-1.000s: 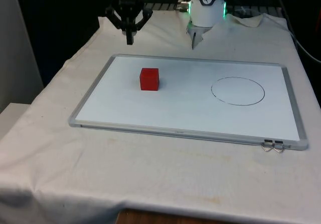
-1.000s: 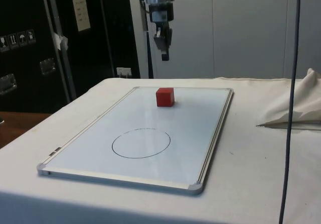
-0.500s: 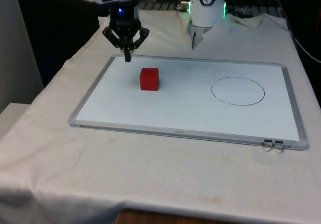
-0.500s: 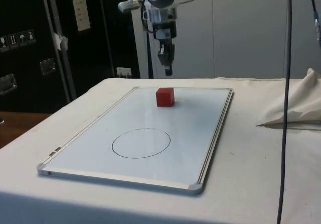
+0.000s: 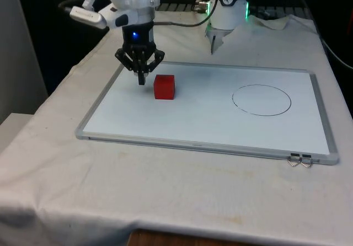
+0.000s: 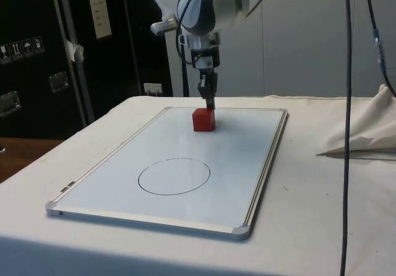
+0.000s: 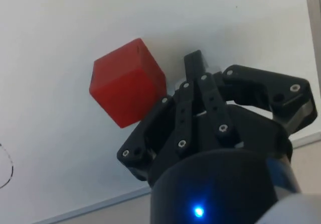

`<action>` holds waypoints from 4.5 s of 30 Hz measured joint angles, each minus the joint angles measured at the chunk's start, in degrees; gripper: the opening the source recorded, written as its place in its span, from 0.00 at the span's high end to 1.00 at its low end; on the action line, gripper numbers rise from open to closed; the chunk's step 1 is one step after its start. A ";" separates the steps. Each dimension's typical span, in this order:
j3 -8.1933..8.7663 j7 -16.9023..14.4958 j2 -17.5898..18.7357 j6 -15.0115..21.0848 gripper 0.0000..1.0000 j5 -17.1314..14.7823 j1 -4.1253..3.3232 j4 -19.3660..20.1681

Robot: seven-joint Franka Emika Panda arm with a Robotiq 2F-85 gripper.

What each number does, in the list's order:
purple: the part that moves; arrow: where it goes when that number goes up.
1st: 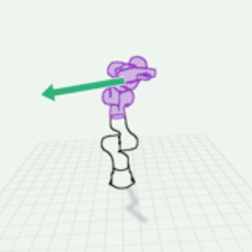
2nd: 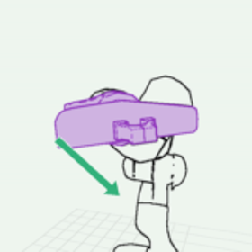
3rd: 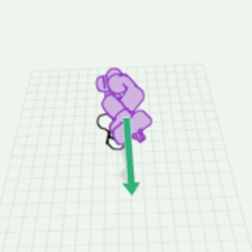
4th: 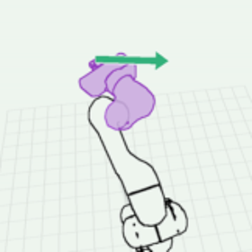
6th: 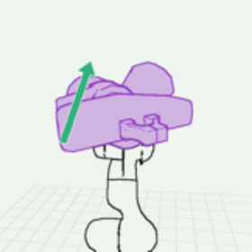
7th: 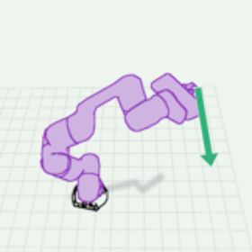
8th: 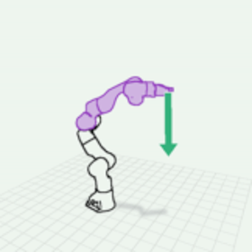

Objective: Push the cube into the marked area.

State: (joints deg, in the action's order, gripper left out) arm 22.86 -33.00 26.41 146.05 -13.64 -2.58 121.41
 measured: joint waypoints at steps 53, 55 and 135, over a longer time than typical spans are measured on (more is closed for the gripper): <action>-6.99 -4.93 -1.20 -3.21 1.00 -13.52 -0.57 0.17; -7.39 -4.93 -1.20 -3.27 1.00 -14.04 -0.57 0.29; -16.33 -4.98 -2.41 -7.51 1.00 -23.43 -1.26 0.29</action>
State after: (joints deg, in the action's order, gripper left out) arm 6.53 -37.99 24.01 138.54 -37.07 -3.84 121.70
